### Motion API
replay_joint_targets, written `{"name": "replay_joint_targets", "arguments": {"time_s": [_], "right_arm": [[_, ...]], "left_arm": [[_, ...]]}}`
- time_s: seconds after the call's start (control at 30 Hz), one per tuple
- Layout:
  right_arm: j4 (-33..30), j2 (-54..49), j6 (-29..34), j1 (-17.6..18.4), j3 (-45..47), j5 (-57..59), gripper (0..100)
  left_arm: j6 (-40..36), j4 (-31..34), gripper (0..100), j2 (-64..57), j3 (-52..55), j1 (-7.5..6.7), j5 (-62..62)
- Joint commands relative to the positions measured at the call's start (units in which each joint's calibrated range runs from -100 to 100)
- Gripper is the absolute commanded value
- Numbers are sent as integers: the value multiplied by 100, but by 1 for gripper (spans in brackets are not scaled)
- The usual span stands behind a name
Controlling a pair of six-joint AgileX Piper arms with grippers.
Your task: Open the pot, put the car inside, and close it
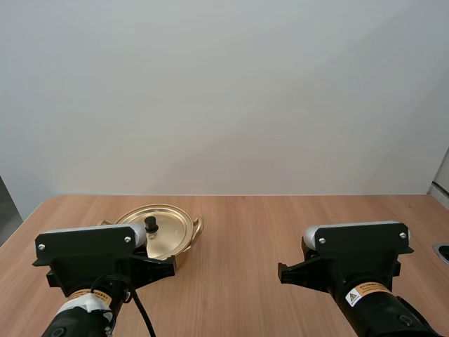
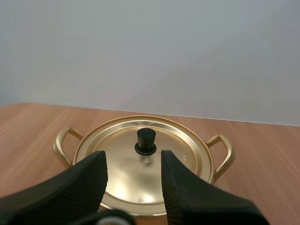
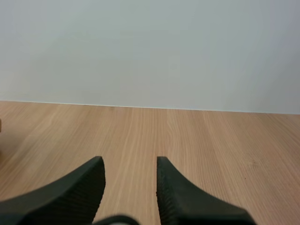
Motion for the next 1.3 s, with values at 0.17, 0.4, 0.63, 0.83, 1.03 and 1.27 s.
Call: {"name": "replay_joint_targets", "arguments": {"time_s": [0.17, 0.4, 0.63, 0.83, 1.03, 1.27], "right_arm": [[5, 0, -5, -3, 0, 8, 60], [5, 0, -5, -3, 0, 8, 60], [5, 0, -5, -3, 0, 8, 60], [5, 0, -5, -3, 0, 8, 60], [5, 0, -5, -3, 0, 8, 60], [5, 0, -5, -3, 0, 8, 60]], "left_arm": [[-27, 32, 60, 0, 0, -3, -8], [-380, 277, 60, 0, 0, -3, 3], [-380, 277, 60, 0, 0, -3, 3], [-380, 277, 60, 0, 0, -3, 3], [-380, 277, 47, 0, 0, -3, 3], [-380, 277, 0, 0, 0, -3, 36]]}}
